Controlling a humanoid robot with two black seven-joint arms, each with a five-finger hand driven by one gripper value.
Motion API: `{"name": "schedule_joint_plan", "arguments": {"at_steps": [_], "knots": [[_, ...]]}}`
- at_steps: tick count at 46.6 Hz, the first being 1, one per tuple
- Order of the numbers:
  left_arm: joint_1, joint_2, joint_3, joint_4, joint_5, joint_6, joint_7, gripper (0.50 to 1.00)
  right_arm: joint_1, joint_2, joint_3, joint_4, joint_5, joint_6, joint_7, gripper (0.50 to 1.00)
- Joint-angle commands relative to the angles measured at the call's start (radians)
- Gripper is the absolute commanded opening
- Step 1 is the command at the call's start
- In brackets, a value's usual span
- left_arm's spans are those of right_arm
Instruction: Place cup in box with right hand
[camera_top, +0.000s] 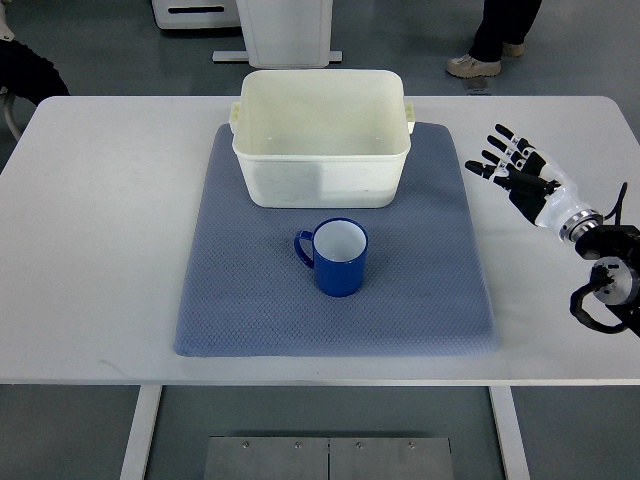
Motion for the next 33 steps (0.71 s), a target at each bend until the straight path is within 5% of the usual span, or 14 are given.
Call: {"name": "schedule_joint_plan", "arguments": {"at_steps": [1,33], "knots": [[0.000,0.000,0.000,0.000,0.000,0.000,0.000,1.000,-0.001,0.000,0.000,0.000,0.000,0.000,0.000,1.000],[0.001,0.000,0.000,0.000,0.000,0.000,0.000,1.000,0.005,0.013,0.003,-0.011,0.000,0.000,0.002,1.000]]}}
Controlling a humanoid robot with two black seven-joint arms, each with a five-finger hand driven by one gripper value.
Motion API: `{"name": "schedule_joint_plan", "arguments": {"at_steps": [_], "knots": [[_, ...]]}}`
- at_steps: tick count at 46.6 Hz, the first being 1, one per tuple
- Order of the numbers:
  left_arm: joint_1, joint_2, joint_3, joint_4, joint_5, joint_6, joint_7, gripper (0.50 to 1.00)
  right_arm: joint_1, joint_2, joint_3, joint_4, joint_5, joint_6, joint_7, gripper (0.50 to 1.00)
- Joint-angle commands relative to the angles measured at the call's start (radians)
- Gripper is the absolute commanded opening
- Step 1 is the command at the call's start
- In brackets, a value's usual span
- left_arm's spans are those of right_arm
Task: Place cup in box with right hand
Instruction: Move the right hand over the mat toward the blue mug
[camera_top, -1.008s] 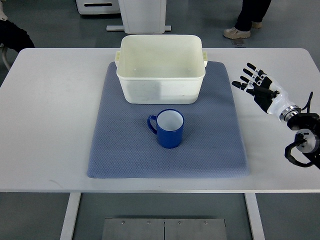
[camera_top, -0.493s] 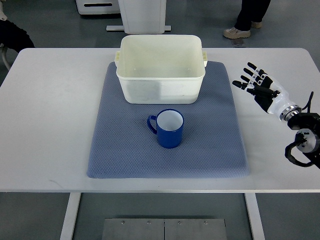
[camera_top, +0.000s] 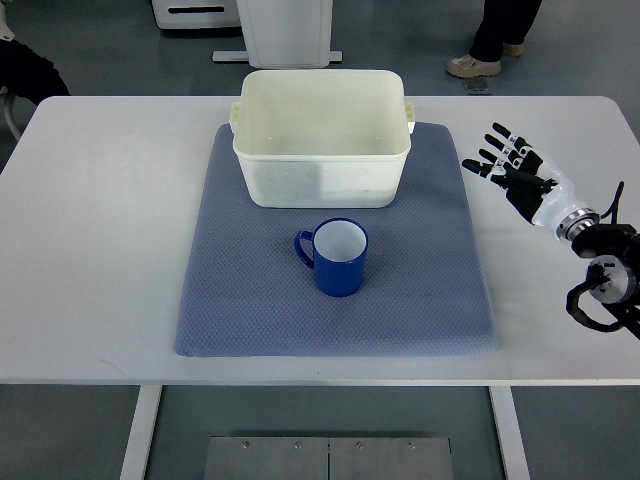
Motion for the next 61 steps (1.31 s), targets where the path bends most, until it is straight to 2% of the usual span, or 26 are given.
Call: {"name": "schedule_joint_plan", "arguments": {"at_steps": [1,12,21,28,61], "knots": [[0.000,0.000,0.000,0.000,0.000,0.000,0.000,1.000,0.000,0.002,0.000,-0.002,0.000,0.000,0.000,1.000],[0.001,0.000,0.000,0.000,0.000,0.000,0.000,1.000,0.009,-0.002,0.006,0.001,0.000,0.017,0.037,1.000],[0.000,0.000,0.000,0.000,0.000,0.000,0.000,1.000,0.025,-0.005,0.028,0.009,-0.014,0.025,0.038,1.000],[0.000,0.000,0.000,0.000,0.000,0.000,0.000,1.000,0.032,-0.002,0.049,0.026,-0.086,0.060,0.042,1.000],[0.000,0.000,0.000,0.000,0.000,0.000,0.000,1.000,0.026,-0.031,0.087,0.293,-0.299,0.153,0.048,1.000]]}}
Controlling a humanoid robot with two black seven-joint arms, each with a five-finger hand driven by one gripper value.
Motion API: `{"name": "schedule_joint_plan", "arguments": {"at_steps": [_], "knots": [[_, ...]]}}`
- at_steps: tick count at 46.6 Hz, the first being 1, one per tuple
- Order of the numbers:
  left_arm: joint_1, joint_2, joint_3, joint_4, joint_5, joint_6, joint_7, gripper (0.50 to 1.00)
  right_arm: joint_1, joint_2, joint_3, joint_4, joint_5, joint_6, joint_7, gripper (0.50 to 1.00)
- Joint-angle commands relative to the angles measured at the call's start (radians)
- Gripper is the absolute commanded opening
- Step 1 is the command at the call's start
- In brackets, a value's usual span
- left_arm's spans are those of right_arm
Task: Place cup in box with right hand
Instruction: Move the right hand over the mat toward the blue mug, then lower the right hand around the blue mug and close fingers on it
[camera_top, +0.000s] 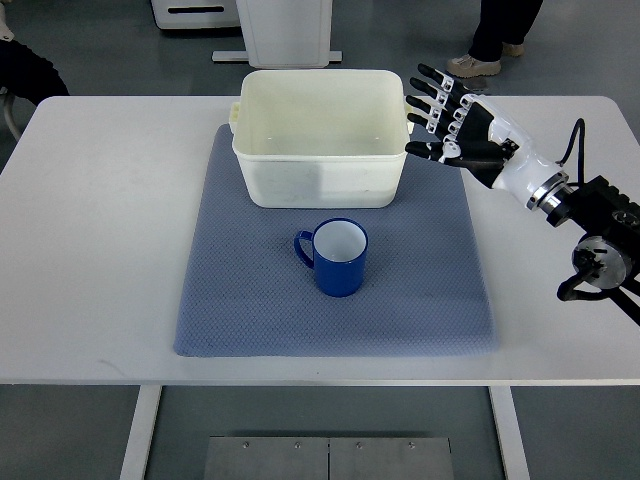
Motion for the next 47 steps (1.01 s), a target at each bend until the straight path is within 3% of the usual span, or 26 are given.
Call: {"name": "schedule_joint_plan", "arguments": {"at_steps": [1,21,47], "knots": [[0.000,0.000,0.000,0.000,0.000,0.000,0.000,1.000,-0.001,-0.005,-0.002,0.031,-0.020,0.007,0.006,1.000],[0.000,0.000,-0.002,0.000,0.000,0.000,0.000,1.000,-0.005,-0.020,-0.089,0.135,-0.158,0.032,0.022,1.000],[0.000,0.000,0.000,0.000,0.000,0.000,0.000,1.000,-0.043,0.038,-0.154,0.098,-0.215,0.018,0.022,1.000]]}}
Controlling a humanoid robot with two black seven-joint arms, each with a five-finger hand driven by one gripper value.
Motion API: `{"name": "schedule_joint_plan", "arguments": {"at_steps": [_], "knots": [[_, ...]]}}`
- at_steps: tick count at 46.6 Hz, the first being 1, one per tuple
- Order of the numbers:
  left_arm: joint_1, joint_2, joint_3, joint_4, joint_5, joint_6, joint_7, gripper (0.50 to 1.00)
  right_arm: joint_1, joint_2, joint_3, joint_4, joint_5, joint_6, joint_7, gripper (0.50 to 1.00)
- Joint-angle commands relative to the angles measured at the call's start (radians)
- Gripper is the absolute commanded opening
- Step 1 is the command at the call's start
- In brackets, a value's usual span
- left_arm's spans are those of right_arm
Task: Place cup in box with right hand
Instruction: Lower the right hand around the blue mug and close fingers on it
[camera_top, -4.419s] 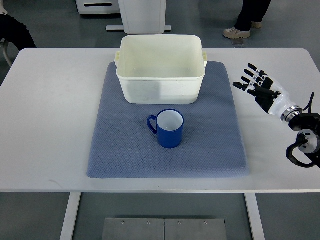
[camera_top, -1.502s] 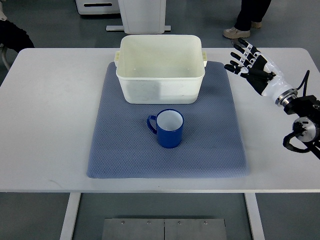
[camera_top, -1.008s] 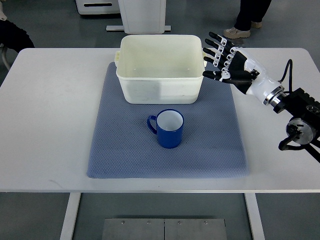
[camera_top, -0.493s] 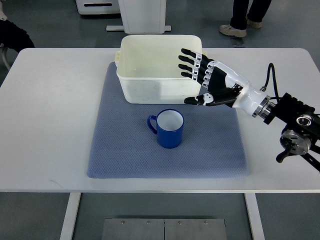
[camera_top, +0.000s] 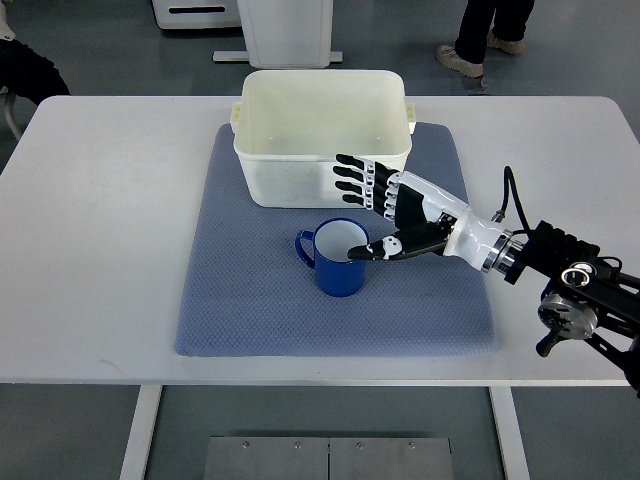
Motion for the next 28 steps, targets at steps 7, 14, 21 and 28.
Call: {"name": "schedule_joint_plan", "arguments": {"at_steps": [7,14,21,28], "knots": [[-0.001,0.000,0.000,0.000,0.000,0.000,0.000,1.000,-0.002,0.027,0.000,-0.033,0.000,-0.009,0.000,1.000],[-0.001,0.000,0.000,0.000,0.000,0.000,0.000,1.000,-0.024,0.047,-0.001,-0.043,0.000,-0.028,0.000,1.000],[-0.001,0.000,0.000,0.000,0.000,0.000,0.000,1.000,-0.027,0.065,-0.003,-0.052,0.000,-0.031,0.018,1.000],[-0.001,0.000,0.000,0.000,0.000,0.000,0.000,1.000,-0.025,0.093,-0.014,-0.086,0.002,-0.044,0.021,1.000]]}}
